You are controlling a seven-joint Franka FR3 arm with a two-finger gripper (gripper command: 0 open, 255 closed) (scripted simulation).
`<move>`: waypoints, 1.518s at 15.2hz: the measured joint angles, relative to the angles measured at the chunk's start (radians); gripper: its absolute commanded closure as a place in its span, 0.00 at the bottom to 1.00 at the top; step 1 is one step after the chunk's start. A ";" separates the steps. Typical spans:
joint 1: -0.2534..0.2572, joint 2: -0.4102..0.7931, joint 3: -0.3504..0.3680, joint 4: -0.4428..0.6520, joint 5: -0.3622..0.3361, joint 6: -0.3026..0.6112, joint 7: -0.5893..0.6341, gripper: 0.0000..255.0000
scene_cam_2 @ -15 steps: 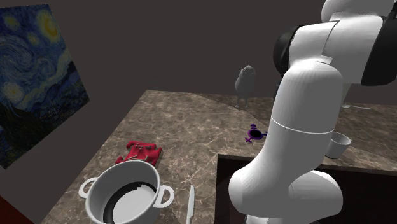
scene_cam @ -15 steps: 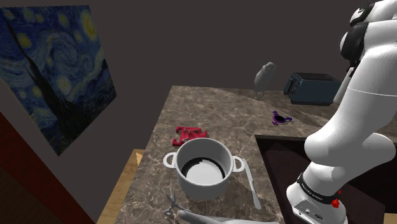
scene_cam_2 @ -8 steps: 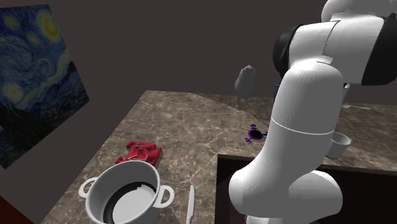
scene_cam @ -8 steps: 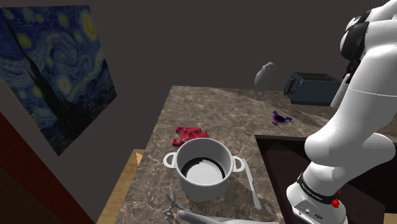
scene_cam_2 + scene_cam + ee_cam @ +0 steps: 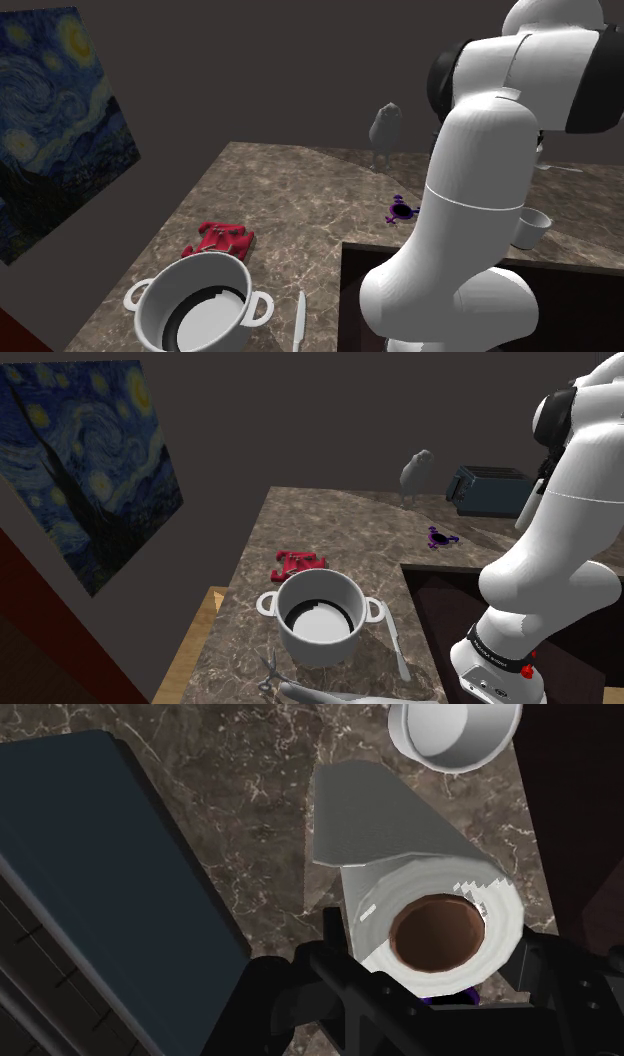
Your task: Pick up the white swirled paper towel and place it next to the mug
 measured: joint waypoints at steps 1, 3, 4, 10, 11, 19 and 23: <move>0.001 0.004 0.002 -0.009 0.004 0.012 -0.001 1.00; 0.000 0.007 0.003 -0.029 0.008 0.034 -0.006 1.00; -0.002 0.014 0.005 -0.037 0.014 0.046 -0.011 1.00; -0.010 0.040 0.014 -0.092 0.042 0.117 -0.036 1.00; -0.010 0.046 0.016 -0.101 0.048 0.129 -0.039 1.00; -0.012 0.055 0.020 -0.116 0.057 0.151 -0.045 1.00; -0.012 0.055 0.020 -0.116 0.057 0.151 -0.045 0.00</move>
